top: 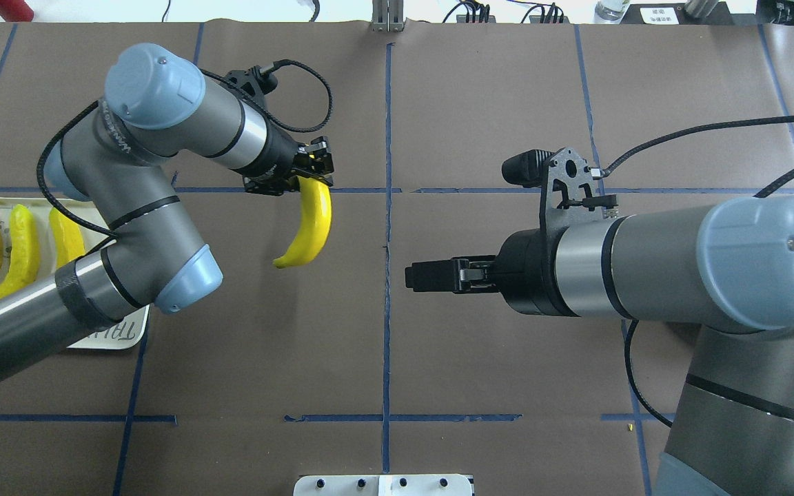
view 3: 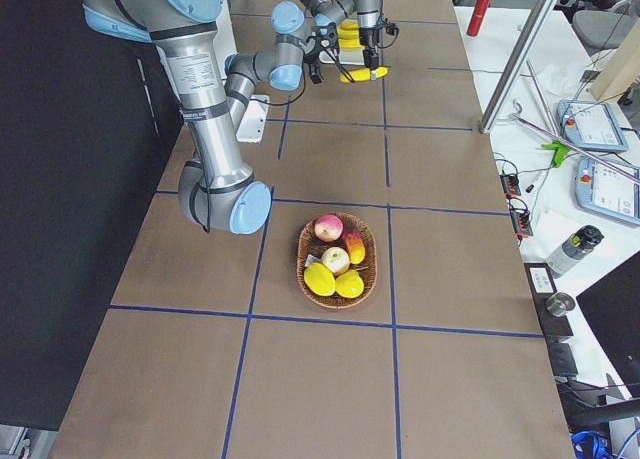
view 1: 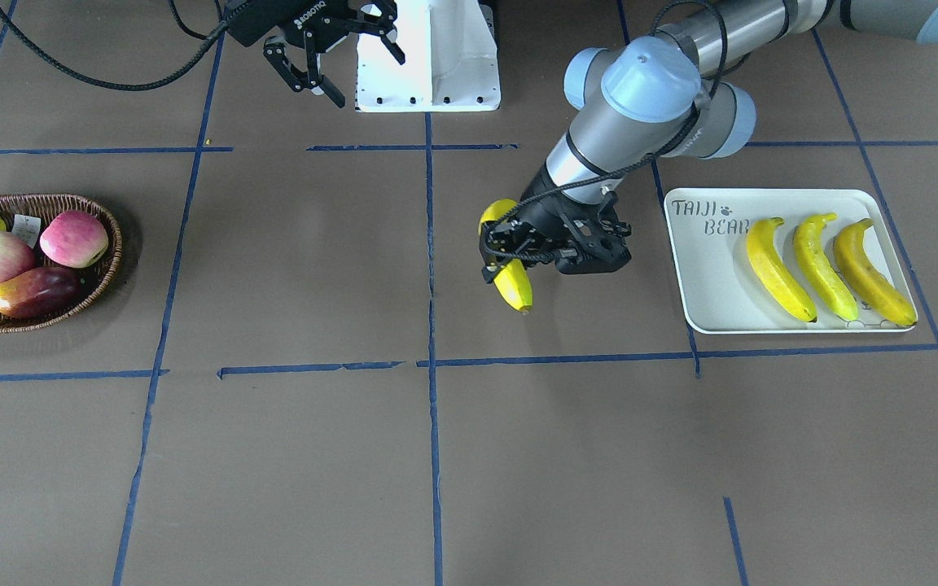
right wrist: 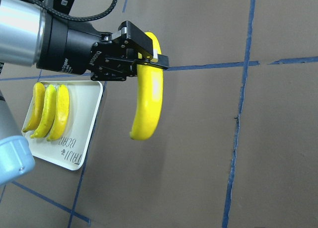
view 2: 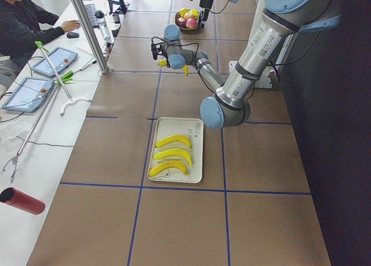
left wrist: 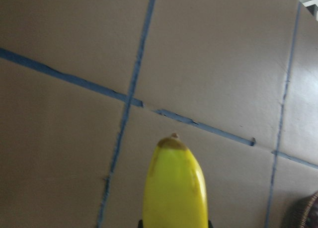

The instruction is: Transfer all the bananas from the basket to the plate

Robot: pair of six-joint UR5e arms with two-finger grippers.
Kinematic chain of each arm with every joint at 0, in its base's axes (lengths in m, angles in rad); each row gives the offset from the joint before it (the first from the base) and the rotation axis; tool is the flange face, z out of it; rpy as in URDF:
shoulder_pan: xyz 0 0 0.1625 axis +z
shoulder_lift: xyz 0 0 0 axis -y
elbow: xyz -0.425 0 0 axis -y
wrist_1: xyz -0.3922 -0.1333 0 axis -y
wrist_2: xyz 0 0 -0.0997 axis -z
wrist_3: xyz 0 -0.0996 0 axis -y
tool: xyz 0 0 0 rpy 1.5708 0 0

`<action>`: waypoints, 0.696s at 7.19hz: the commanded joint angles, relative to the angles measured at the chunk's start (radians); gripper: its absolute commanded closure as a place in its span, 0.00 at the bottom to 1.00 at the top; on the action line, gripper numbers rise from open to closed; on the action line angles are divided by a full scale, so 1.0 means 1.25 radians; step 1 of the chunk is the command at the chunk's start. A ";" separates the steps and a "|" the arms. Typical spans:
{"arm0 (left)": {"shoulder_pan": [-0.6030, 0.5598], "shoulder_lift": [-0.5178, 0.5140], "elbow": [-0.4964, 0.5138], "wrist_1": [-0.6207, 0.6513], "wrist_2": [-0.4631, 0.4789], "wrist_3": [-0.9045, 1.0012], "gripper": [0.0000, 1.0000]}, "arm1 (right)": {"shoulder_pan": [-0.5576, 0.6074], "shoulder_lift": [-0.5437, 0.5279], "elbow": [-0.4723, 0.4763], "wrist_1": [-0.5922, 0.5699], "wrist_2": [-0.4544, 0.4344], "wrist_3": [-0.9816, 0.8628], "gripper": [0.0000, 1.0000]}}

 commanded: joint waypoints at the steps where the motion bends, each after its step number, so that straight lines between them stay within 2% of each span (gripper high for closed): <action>1: -0.072 0.095 -0.047 0.096 -0.002 0.073 1.00 | 0.000 -0.017 0.015 -0.001 -0.005 0.000 0.00; 2: -0.082 0.136 -0.085 0.155 0.004 0.138 1.00 | 0.002 -0.018 0.012 -0.002 -0.007 0.000 0.00; 3: -0.077 0.226 -0.138 0.195 0.002 0.150 1.00 | 0.005 -0.018 0.011 -0.003 -0.008 0.000 0.00; 5: -0.076 0.316 -0.159 0.196 -0.001 0.142 1.00 | 0.005 -0.019 0.003 -0.003 -0.008 0.001 0.00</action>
